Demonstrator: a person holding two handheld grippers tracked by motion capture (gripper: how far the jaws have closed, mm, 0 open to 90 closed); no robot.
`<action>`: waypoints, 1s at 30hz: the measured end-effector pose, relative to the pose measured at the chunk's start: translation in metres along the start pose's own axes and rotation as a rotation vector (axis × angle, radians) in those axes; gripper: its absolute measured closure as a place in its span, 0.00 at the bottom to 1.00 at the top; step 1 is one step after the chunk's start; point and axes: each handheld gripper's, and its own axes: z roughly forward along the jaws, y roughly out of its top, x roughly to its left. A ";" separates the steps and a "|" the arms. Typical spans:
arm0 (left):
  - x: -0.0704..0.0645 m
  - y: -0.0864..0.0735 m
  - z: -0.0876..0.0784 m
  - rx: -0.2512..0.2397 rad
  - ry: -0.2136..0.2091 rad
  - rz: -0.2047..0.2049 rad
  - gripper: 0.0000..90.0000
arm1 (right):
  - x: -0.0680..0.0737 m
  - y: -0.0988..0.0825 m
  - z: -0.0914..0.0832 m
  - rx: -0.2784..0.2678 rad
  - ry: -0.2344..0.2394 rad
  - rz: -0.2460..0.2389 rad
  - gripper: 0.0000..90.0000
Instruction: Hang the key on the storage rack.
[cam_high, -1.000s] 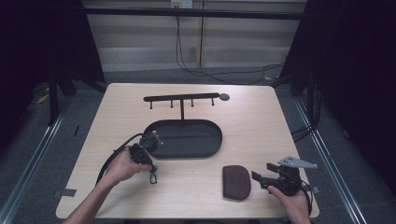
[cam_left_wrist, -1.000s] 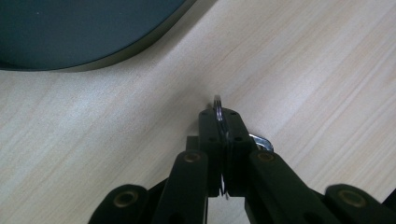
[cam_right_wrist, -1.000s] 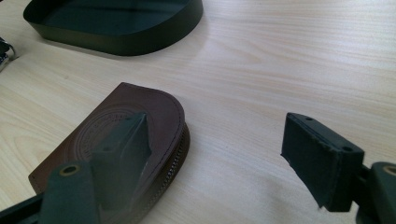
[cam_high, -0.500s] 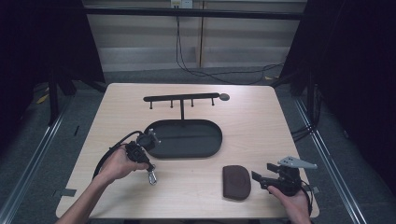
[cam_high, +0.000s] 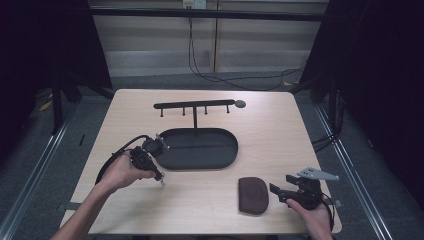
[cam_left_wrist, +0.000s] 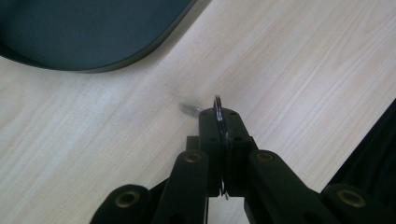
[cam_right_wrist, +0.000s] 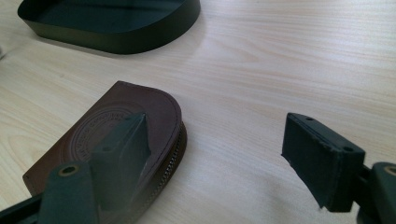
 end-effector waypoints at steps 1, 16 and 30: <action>0.000 0.000 0.000 0.000 0.000 0.000 0.99 | 0.000 0.000 0.000 0.002 0.001 -0.001 0.25; -0.009 0.005 -0.022 0.018 0.050 0.061 0.99 | 0.000 0.000 0.000 0.002 0.002 -0.002 0.25; -0.011 0.012 -0.040 0.038 0.066 0.056 0.99 | 0.001 -0.001 -0.001 0.008 0.002 -0.008 0.25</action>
